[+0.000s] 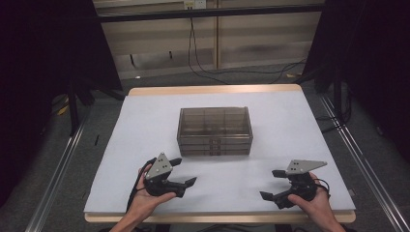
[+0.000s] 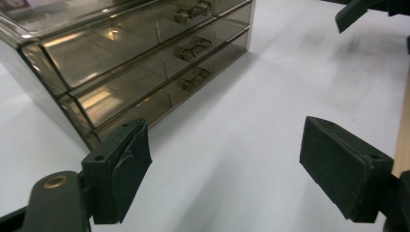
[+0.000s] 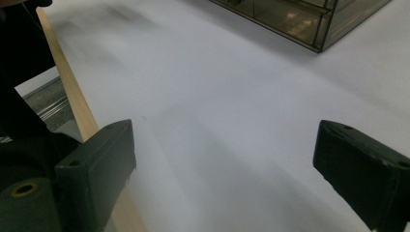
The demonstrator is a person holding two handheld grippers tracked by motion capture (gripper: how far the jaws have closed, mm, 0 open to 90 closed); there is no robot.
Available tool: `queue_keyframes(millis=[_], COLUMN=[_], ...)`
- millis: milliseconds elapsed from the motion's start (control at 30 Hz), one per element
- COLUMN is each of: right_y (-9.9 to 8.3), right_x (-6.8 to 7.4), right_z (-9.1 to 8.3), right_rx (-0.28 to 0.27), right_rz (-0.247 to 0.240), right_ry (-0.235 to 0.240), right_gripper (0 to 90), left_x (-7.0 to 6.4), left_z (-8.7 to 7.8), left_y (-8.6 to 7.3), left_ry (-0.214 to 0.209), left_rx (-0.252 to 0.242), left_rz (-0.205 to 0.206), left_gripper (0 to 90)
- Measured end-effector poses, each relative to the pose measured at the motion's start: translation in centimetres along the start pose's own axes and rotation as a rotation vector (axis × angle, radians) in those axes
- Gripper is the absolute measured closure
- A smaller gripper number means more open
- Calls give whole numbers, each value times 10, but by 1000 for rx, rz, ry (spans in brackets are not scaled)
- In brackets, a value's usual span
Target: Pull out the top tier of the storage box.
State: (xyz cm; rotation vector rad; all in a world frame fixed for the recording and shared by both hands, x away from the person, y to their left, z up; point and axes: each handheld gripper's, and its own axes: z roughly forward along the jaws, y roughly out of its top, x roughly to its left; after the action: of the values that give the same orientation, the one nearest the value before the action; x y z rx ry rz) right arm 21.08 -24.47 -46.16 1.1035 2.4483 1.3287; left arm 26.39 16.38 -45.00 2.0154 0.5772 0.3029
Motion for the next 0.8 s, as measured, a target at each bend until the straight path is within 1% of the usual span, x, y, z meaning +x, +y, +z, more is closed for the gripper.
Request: queue_keyframes(millis=[67, 100, 133, 167, 200, 233, 267, 300, 333, 367, 433, 500, 533, 600, 667, 700, 733, 767, 800], right_y=[0, 0, 0, 0, 0, 0, 0, 0, 0, 0, 0, 0, 0, 0, 0, 0, 0, 0, 0], right_x=[0, 0, 0, 0, 0, 0, 0, 0, 0, 0, 0, 0, 0, 0, 0, 0, 0, 0, 0], right_z=[0, 0, 0, 0, 0, 0, 1, 1, 1, 1, 1, 0, 0, 0, 1, 1, 1, 1, 1], right_rx=[0, 0, 0, 1, 0, 0, 1, 3, 2, 2, 0, 2, 2, 1, 4, 2, 3, 3, 2], right_rz=[0, 0, 0, 0, 3, 3, 3, 2, 0, 0, 0, 5, 5, 0, 0, 0, 0, 0, 0], right_ry=[-1, -1, -1, -2, -2, -2, -2, -2, -2, -3, -3, -3, -3, -4, -3, -4, -4, -4, -4], right_gripper=[79, 79, 79, 79, 79, 79, 79, 79, 79, 79, 79, 79, 79, 79, 79, 79, 79, 79, 79], left_x=[-2, -3, -3, -4, -5, -6, -6, -8, -10, -10, -12, -12, -13, -14, -15, -16, -17, -17, -18], left_z=[0, -1, -1, -1, -1, 0, 0, 2, 2, 3, 4, 4, 5, 7, 8, 8, 10, 10, 10], left_y=[0, 1, 1, 1, 1, 1, 1, 2, 3, 4, 5, 6, 6, 8, 10, 11, 12, 12, 13], left_ry=[2, 0, 4, 9, 15, 6, 6, 14, 15, 12, 18, 16, 18, 20, 25, 30, 21, 21, 31], left_rx=[1, -5, -7, -11, -5, -2, -2, -5, -7, -5, -13, -7, -16, -16, -12, -14, -12, -12, -6], left_rz=[19, 12, 17, 28, 43, 51, 51, 64, 66, 80, 80, 91, 83, 105, 109, 121, 122, 122, 138], left_gripper=[197, 197, 197, 198, 196, 196, 192, 191, 191, 192, 191, 188, 182, 171, 161, 161, 160, 156, 156])
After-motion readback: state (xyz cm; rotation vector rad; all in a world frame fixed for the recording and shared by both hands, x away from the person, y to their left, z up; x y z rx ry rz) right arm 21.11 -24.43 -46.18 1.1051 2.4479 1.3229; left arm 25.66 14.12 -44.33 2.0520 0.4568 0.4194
